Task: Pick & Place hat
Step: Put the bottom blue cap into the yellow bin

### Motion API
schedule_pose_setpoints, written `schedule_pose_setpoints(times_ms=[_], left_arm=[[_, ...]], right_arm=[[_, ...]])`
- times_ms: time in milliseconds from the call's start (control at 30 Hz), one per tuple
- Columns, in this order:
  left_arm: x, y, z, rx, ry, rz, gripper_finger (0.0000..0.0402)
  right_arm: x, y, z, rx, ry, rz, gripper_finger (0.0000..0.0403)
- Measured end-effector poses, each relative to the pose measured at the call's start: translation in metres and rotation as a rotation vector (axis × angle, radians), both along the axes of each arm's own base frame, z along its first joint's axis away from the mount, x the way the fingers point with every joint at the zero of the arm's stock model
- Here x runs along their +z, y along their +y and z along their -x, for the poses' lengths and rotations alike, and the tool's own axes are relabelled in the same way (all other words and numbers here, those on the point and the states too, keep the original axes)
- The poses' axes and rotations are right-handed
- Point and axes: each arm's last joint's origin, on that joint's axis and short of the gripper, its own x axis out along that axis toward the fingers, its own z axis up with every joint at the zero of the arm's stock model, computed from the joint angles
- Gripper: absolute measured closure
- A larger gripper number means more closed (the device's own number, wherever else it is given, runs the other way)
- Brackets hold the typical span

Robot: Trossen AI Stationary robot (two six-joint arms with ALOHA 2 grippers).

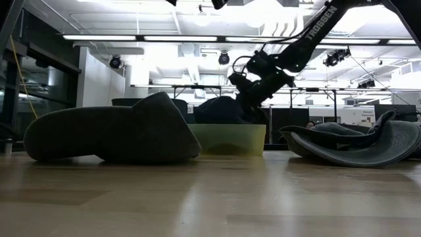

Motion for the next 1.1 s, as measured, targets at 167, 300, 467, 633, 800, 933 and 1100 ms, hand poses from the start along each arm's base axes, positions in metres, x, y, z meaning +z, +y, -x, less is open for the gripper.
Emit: schedule_pose_setpoints(times_ms=[167,300,467,633,800,933,1100], left_arm=[[0.000,0.000,0.000,0.000,0.000,0.000,0.0166],[0.000,0.000,0.000,0.000,0.000,0.000,0.0166],[0.000,0.000,0.000,0.001,0.000,0.000,0.0166],[0.000,0.000,0.000,0.006,0.001,0.001,0.0166],[0.000,0.000,0.000,0.007,0.003,0.002,0.0166],[0.000,0.000,0.000,0.006,0.003,0.002,0.0166],[0.000,0.000,0.000,0.020,0.003,0.002,0.0166]], right_arm=[[-0.002,-0.007,0.009,-0.017,0.032,0.004,0.0403],[-0.003,-0.013,0.015,-0.020,0.041,0.019,0.0403],[0.000,-0.022,0.026,-0.037,0.044,0.045,0.0403],[0.020,-0.028,0.039,-0.053,0.024,0.116,0.0403],[0.030,-0.016,0.056,0.005,0.129,0.087,0.0403],[0.030,-0.002,0.063,0.129,0.232,0.109,0.0403],[0.028,0.005,0.061,0.235,0.280,0.187,0.0403]])
